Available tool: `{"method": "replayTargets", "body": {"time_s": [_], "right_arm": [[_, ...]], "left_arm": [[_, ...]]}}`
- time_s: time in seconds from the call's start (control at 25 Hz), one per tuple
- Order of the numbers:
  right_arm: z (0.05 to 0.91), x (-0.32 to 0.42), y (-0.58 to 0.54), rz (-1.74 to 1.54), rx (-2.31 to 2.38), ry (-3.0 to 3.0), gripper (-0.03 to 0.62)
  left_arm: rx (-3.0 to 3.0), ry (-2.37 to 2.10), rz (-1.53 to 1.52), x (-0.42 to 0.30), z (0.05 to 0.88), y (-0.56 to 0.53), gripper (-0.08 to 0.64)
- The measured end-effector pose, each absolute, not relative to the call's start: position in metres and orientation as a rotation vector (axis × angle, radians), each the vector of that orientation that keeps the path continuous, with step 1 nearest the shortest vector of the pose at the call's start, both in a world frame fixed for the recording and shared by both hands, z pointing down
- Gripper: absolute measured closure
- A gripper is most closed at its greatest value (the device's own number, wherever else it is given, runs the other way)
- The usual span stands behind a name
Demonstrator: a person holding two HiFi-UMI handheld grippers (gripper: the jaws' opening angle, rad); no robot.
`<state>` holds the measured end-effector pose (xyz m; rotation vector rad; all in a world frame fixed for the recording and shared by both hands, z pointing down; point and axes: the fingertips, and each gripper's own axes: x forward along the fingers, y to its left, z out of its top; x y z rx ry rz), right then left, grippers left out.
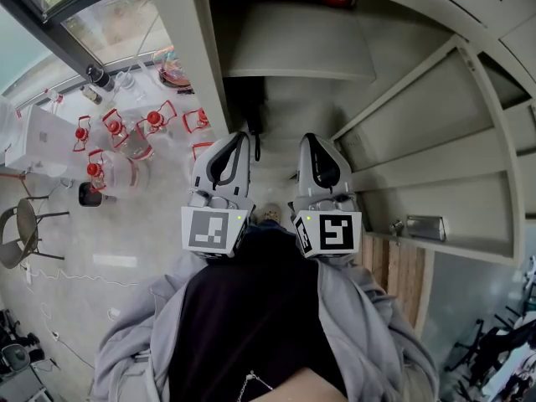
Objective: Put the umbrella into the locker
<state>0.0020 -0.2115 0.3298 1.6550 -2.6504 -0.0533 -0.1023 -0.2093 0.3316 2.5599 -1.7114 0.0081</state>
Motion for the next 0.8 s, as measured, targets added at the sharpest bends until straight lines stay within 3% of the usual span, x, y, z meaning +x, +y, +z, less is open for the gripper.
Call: {"method": "replayTargets", "body": {"time_s": [0.8], "right_arm": [[0.3347,0.0021,-0.2208,-0.041,1.577,-2.685,0.589]], "left_arm": [[2.546,-1.751,0.023,-0.0983,0.3346,-0.2131,0.552]]}}
